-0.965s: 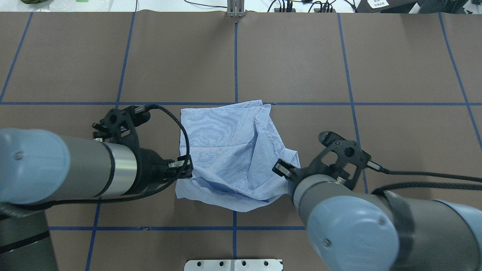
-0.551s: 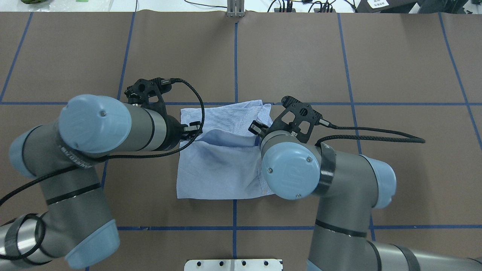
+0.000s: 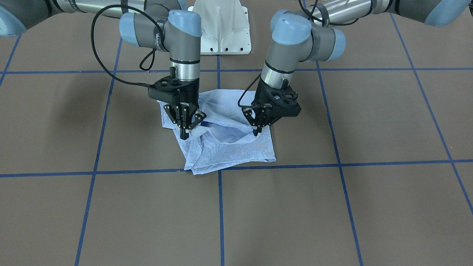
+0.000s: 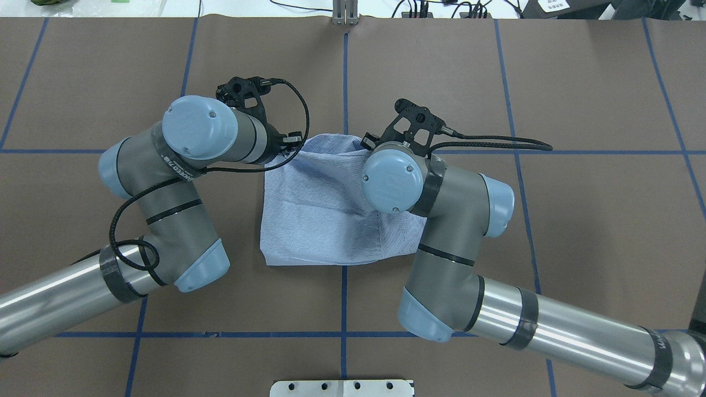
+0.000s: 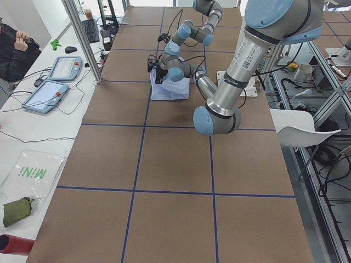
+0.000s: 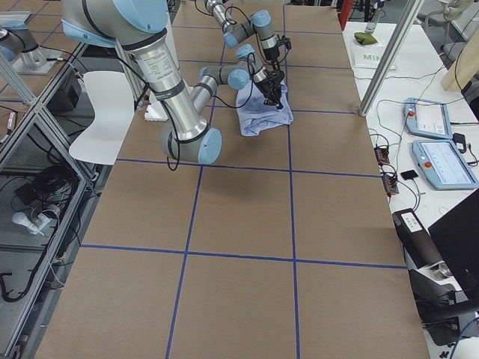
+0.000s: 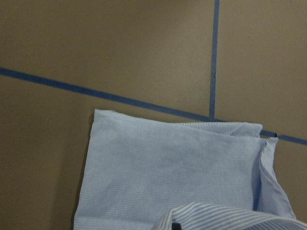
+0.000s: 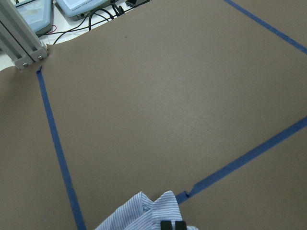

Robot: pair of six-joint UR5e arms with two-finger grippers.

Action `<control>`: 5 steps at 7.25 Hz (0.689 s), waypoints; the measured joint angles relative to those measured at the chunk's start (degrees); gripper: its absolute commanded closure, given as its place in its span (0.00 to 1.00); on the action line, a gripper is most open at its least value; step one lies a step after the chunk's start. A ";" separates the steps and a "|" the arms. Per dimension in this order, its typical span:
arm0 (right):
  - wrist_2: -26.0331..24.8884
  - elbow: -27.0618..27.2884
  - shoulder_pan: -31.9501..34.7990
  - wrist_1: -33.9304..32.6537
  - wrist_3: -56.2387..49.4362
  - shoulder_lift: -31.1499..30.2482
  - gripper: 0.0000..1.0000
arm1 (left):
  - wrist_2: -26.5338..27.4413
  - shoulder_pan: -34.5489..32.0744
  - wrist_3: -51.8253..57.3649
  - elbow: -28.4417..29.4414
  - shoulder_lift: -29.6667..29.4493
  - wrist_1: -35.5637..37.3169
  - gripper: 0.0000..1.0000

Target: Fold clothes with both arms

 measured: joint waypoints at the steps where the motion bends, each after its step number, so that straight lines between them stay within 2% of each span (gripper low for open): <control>1: 0.05 -4.11 0.91 1.47 -0.27 2.02 1.00 | 0.00 -1.01 1.99 2.93 -0.29 -2.10 1.00; 2: 0.09 -7.39 1.65 2.47 -0.97 3.54 0.32 | 0.00 -1.62 3.37 4.39 -0.35 -3.06 1.00; 3: 0.11 -9.39 2.20 3.07 -2.76 4.38 0.00 | 0.01 -1.87 3.99 5.02 -0.37 -3.40 0.01; 5: 1.58 -10.84 3.61 3.39 -8.79 5.69 0.00 | -0.09 -2.12 7.06 5.25 -0.30 -3.70 0.00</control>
